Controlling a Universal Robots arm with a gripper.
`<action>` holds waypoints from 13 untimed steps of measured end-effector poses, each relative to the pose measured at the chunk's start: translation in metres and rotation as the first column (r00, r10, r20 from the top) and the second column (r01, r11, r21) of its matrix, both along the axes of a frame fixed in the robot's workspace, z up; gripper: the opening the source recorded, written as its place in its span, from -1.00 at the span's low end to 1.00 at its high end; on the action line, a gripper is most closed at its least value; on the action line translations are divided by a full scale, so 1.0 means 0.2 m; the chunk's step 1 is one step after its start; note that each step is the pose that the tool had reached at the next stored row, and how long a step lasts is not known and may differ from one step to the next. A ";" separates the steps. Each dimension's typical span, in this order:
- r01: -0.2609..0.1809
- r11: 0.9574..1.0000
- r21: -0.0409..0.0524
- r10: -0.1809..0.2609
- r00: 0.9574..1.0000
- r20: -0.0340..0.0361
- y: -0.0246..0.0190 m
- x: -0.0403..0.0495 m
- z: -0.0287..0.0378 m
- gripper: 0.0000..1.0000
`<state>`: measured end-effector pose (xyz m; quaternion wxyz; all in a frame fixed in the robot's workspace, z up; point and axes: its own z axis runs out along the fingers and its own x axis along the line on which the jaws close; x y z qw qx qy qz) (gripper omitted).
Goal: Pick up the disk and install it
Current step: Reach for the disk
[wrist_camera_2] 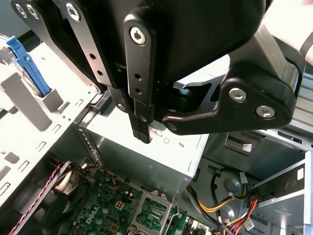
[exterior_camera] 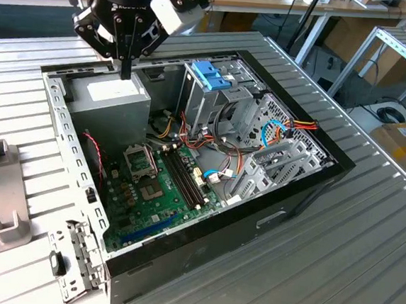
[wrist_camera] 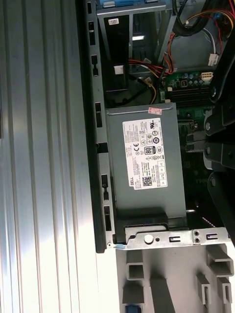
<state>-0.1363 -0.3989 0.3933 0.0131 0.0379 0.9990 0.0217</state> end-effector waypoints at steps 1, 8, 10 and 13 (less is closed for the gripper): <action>0.000 1.000 0.000 0.000 1.000 0.000 0.000 -0.001 0.000 -0.80; 0.000 1.000 0.000 0.000 1.000 0.000 0.000 -0.014 0.000 -0.80; 0.000 1.000 0.000 0.000 1.000 0.000 0.000 -0.018 0.000 -0.80; 0.000 1.000 0.000 0.000 1.000 0.000 0.000 -0.022 0.000 -0.80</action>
